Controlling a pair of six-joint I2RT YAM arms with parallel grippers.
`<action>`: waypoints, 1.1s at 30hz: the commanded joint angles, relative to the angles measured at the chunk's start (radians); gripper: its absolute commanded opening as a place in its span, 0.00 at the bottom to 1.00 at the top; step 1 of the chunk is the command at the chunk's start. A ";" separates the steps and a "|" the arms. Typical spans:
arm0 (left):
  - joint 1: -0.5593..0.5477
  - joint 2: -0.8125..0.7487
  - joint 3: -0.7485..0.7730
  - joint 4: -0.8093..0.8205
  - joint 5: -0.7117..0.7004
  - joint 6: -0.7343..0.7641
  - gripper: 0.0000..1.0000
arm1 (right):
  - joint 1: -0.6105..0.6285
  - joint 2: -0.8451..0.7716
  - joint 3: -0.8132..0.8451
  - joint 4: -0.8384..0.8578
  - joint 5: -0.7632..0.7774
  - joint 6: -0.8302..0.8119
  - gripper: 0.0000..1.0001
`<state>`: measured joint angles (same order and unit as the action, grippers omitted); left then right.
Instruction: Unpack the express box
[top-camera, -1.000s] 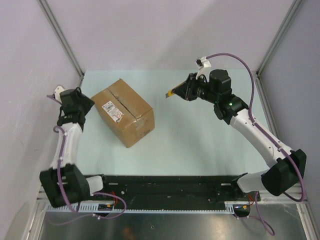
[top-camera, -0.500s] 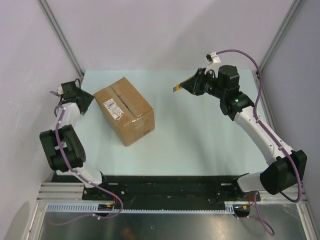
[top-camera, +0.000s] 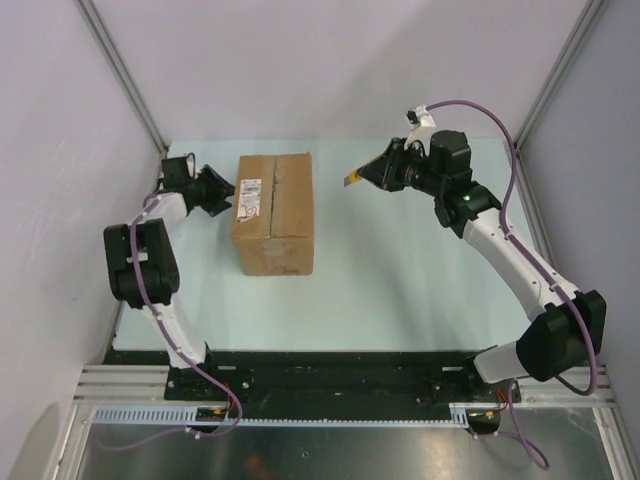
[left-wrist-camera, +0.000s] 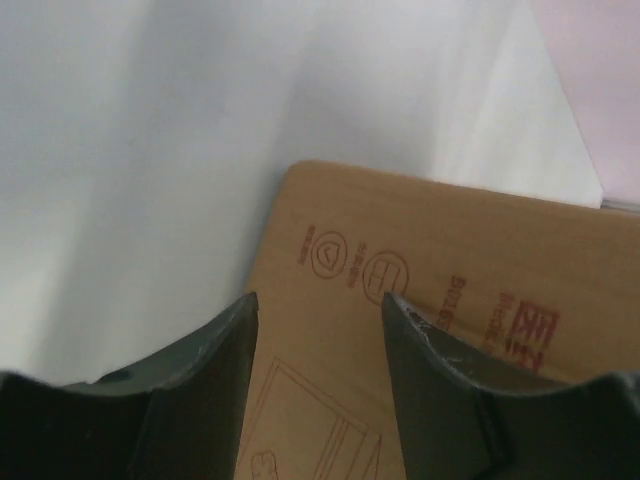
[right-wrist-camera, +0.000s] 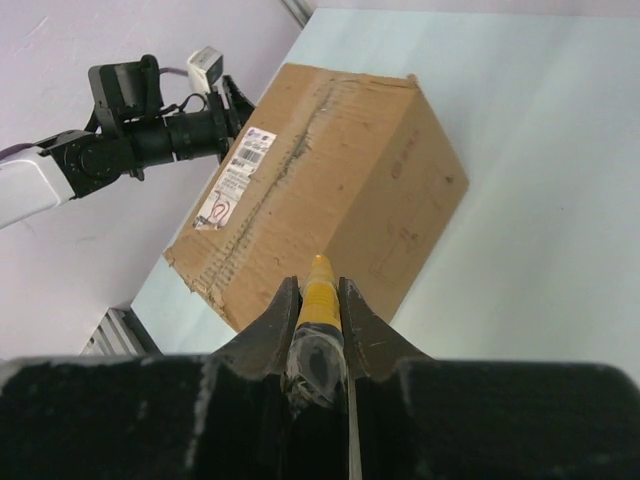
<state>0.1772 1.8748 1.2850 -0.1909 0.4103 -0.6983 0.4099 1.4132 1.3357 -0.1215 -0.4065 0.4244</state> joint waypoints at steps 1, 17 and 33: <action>-0.067 -0.006 -0.016 0.079 0.168 -0.007 0.57 | 0.021 0.009 0.046 0.042 0.034 -0.019 0.00; -0.360 -0.376 -0.449 0.108 0.108 -0.112 0.50 | 0.093 0.021 0.046 -0.004 0.190 -0.068 0.00; -0.320 -0.690 -0.428 0.080 -0.071 0.069 0.64 | 0.280 0.078 0.025 0.124 0.564 -0.358 0.00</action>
<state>-0.1265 1.2610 0.7265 -0.1276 0.4171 -0.7742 0.6540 1.4590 1.3357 -0.1184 0.0471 0.1806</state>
